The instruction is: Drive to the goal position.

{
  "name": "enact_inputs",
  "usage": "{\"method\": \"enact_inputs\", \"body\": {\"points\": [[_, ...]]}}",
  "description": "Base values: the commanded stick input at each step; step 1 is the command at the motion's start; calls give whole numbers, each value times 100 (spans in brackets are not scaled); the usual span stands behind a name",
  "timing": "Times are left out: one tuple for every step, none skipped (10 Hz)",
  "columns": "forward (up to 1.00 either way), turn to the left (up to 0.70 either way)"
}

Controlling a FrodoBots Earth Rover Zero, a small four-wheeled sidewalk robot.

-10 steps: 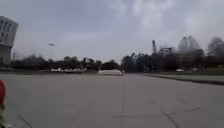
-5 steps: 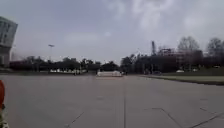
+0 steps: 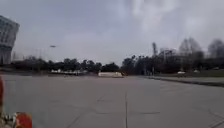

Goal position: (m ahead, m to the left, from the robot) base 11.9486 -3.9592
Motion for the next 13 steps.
{"method": "enact_inputs", "body": {"points": [[85,0],[85,0],[85,0],[85,0],[85,0],[85,0],[85,0],[85,0],[85,0],[85,0],[85,0],[85,0],[85,0]]}}
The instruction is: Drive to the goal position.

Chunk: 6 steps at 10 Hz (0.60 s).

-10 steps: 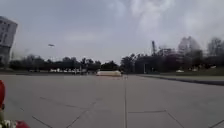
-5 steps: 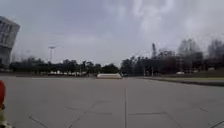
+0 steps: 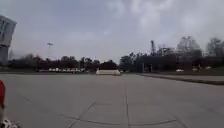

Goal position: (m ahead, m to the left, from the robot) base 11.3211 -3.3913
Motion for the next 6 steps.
{"method": "enact_inputs", "body": {"points": [[85,0],[85,0],[85,0],[85,0],[85,0],[85,0]]}}
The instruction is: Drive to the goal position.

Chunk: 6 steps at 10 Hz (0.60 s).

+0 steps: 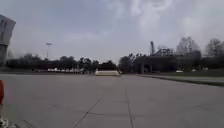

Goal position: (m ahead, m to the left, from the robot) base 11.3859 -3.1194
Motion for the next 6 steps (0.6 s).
{"method": "enact_inputs", "body": {"points": [[85,0],[85,0],[85,0],[85,0],[85,0],[85,0]]}}
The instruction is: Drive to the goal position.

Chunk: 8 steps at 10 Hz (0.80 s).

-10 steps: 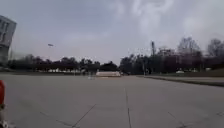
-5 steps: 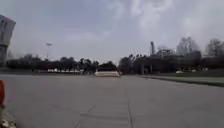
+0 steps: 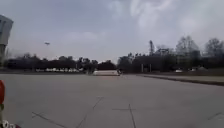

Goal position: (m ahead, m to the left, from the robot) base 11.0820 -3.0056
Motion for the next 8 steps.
{"method": "enact_inputs", "body": {"points": [[85,0],[85,0],[85,0],[85,0],[85,0],[85,0],[85,0],[85,0]]}}
